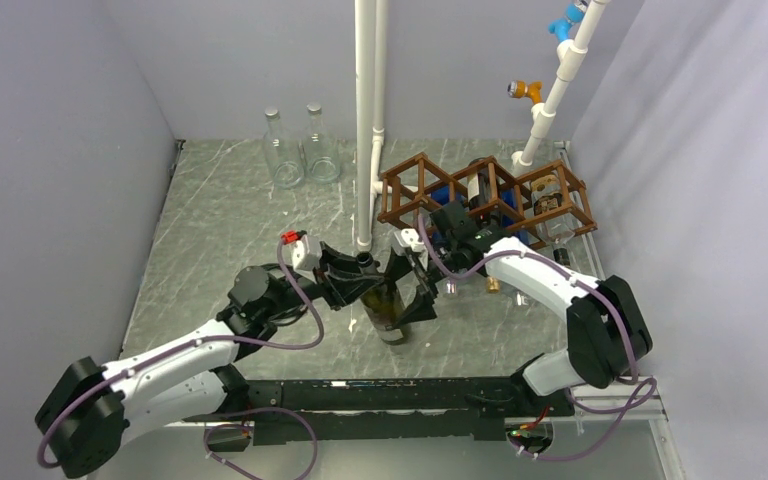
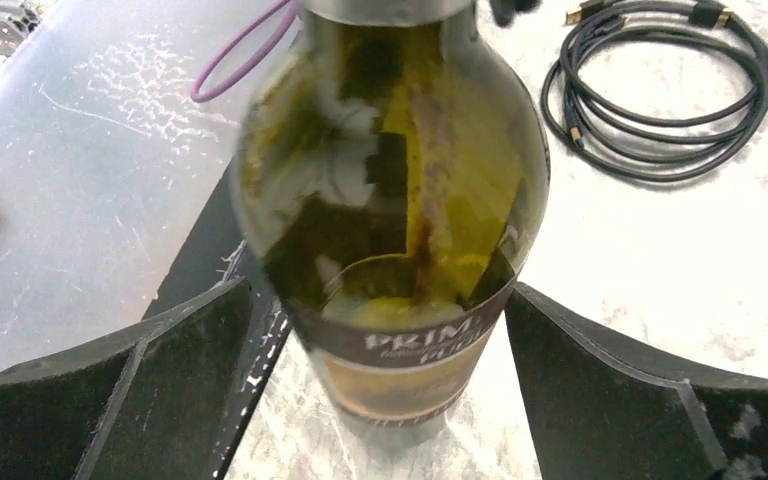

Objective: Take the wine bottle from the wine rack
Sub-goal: Pick up the wine bottle from the wine rack.

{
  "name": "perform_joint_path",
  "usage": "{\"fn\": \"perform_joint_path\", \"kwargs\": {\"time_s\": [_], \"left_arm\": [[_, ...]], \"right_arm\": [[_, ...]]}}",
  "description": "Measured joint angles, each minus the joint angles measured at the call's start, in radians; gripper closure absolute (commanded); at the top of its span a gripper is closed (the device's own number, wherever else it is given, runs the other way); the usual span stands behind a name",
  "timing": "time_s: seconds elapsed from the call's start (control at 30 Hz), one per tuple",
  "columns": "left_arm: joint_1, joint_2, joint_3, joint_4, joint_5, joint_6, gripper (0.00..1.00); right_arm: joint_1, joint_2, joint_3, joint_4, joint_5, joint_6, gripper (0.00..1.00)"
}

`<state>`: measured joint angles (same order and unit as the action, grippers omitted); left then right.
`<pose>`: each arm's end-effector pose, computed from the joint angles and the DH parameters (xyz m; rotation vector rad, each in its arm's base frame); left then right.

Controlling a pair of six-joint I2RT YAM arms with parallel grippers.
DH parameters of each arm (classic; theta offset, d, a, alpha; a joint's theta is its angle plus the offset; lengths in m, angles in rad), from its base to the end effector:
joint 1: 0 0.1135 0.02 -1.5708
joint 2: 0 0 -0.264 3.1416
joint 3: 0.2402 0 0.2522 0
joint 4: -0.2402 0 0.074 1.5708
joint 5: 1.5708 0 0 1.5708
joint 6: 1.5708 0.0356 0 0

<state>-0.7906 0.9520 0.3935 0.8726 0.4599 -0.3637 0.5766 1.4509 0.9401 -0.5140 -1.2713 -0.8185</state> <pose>0.1345 -0.1583 0.2823 0.7026 1.2126 -1.2634 0.2123 0.1786 0.2360 -1.6599 1.3138 1.4483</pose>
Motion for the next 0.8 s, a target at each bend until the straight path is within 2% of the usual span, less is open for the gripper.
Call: {"fn": "perform_joint_path", "kwargs": {"time_s": [0.13,0.47,0.67,0.8], "left_arm": [[0.000,-0.080,0.020,-0.152,-0.045,0.038,1.00],[0.019,-0.197,0.090,-0.414,-0.175,0.124,1.00],[0.057,-0.246,0.126,-0.539,-0.304,0.173,1.00],[0.102,-0.274,0.153,-0.613,-0.381,0.208,1.00]], "right_arm": [[-0.020,-0.022,0.019,-0.022,-0.023,-0.008,0.00],[-0.126,-0.076,0.037,-0.110,-0.068,-0.072,0.00],[-0.201,-0.114,0.031,-0.093,-0.072,-0.054,0.00],[-0.222,-0.131,0.017,-0.033,-0.063,0.015,0.00]]}}
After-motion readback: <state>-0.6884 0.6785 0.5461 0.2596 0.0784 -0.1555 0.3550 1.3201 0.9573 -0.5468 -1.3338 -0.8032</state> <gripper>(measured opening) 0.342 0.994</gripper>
